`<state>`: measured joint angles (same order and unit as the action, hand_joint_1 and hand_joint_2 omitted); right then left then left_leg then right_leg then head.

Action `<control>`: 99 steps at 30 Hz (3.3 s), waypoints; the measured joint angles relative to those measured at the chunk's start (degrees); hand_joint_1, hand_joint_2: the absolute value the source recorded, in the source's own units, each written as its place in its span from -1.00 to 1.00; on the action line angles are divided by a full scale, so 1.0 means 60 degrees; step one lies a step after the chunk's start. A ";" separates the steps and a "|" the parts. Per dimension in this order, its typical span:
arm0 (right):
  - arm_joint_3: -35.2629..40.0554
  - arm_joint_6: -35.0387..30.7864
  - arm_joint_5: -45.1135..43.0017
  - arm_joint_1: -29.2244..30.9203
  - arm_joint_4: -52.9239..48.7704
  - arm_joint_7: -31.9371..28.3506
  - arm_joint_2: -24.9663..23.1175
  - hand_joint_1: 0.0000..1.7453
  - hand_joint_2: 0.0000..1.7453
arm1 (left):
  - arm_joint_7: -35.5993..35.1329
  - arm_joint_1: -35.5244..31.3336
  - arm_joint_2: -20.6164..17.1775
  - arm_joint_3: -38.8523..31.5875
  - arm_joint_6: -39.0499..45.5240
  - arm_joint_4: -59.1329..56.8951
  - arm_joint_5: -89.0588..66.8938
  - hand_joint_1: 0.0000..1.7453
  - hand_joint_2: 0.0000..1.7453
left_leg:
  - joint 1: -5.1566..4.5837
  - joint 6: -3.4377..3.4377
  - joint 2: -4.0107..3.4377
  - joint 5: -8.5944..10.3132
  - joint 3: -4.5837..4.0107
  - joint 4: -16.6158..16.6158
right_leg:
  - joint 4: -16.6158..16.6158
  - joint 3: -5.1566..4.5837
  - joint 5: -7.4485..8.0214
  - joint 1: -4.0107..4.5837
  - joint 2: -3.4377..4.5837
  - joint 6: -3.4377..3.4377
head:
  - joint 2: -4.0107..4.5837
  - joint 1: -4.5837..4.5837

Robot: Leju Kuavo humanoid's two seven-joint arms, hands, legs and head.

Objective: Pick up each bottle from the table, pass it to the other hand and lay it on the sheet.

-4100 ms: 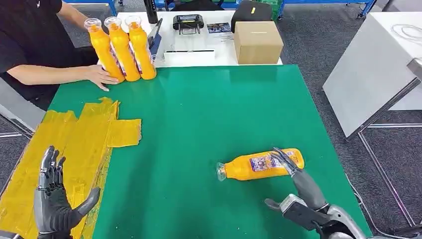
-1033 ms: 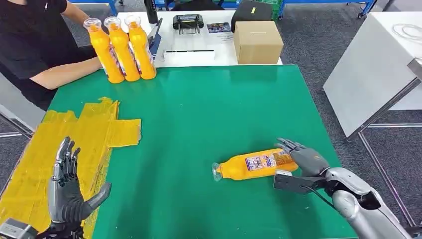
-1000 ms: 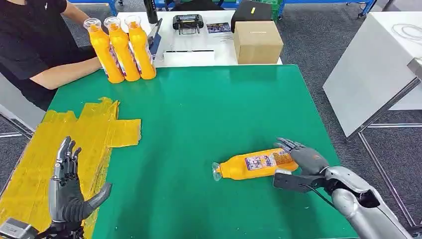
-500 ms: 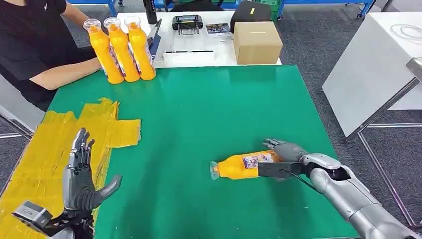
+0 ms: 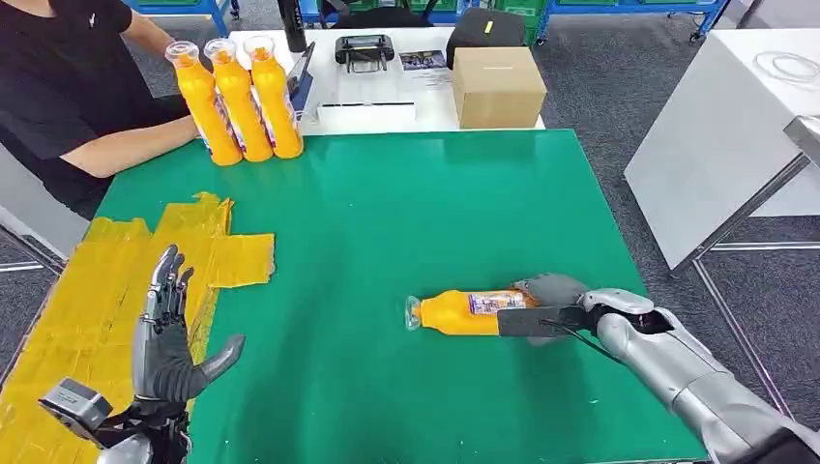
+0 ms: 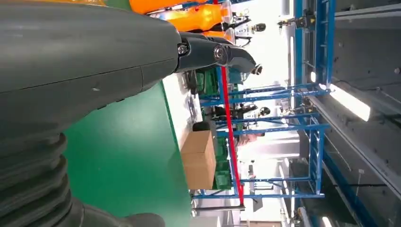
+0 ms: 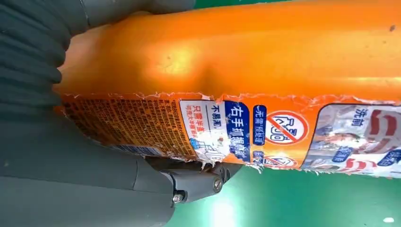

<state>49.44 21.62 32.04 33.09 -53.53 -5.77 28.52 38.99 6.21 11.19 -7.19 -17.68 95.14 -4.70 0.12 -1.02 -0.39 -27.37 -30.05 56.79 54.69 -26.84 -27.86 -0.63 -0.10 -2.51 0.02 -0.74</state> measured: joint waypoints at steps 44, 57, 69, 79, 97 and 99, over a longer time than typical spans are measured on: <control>-0.3172 -0.2200 -0.3942 -0.4113 -0.3606 -0.1727 -0.5712 1.00 1.00 | -0.3599 0.1595 -0.0058 0.0292 -0.3348 -0.0178 0.5253 -1.00 1.00 | 0.0028 0.0016 0.0047 0.0016 -0.0163 -0.0006 | 0.0021 -0.0102 -0.0007 0.0030 -0.0038 0.0011 | 0.0000 0.0000; -0.1309 -0.2204 -0.3774 -0.3346 -0.1509 -0.1374 -0.6797 1.00 1.00 | -0.2830 0.1352 -0.0062 0.0689 -0.2634 -0.0178 0.3687 -1.00 1.00 | 0.0030 0.0017 0.0047 0.0016 -0.0170 -0.0007 | 0.0023 -0.0108 -0.0008 0.0031 -0.0038 0.0011 | 0.0000 0.0004; -0.0248 -0.1996 -0.3599 -0.2882 -0.0164 -0.1370 -0.7198 1.00 1.00 | -0.2918 0.1215 -0.0084 0.0772 -0.2546 -0.0237 0.3960 -1.00 1.00 | 0.0029 0.0017 0.0047 0.0016 -0.0176 -0.0006 | 0.0022 -0.0120 -0.0007 0.0031 -0.0036 0.0011 | 0.0000 0.0004; 0.0073 -0.1996 -0.3541 -0.2620 0.0353 -0.1392 -0.7395 1.00 1.00 | -0.2962 0.1222 -0.0142 0.0761 -0.2546 -0.0270 0.4014 1.00 1.00 | 0.0029 0.0017 0.0046 0.0016 -0.0184 -0.0006 | 0.0022 -0.0128 -0.0007 0.0030 -0.0037 0.0011 | 0.0000 0.0004; 0.0222 -0.2029 -0.3541 -0.2490 0.0681 -0.1486 -0.7493 1.00 1.00 | -0.2863 0.1232 -0.0211 0.0765 -0.2623 -0.0273 0.4098 1.00 1.00 | 0.0029 0.0017 0.0046 0.0017 -0.0184 -0.0006 | 0.0023 -0.0131 -0.0007 0.0030 -0.0036 0.0011 | 0.0000 0.0004; 0.0222 -0.2094 -0.3541 -0.2491 0.0696 -0.1516 -0.7493 0.58 1.00 | -0.2784 0.1221 -0.0215 0.0765 -0.2648 -0.0309 0.4033 1.00 1.00 | 0.0029 0.0017 0.0046 0.0017 -0.0184 -0.0006 | 0.0022 -0.0131 -0.0007 0.0030 -0.0036 0.0011 | 0.0000 0.0004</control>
<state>50.77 9.05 10.80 18.15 -49.35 -14.86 -16.44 22.29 13.53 9.90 -2.60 -33.57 93.29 19.50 0.30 -0.92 -0.11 -27.27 -31.15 56.75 54.82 -27.63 -27.90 -0.45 -0.32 -2.44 0.02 -0.72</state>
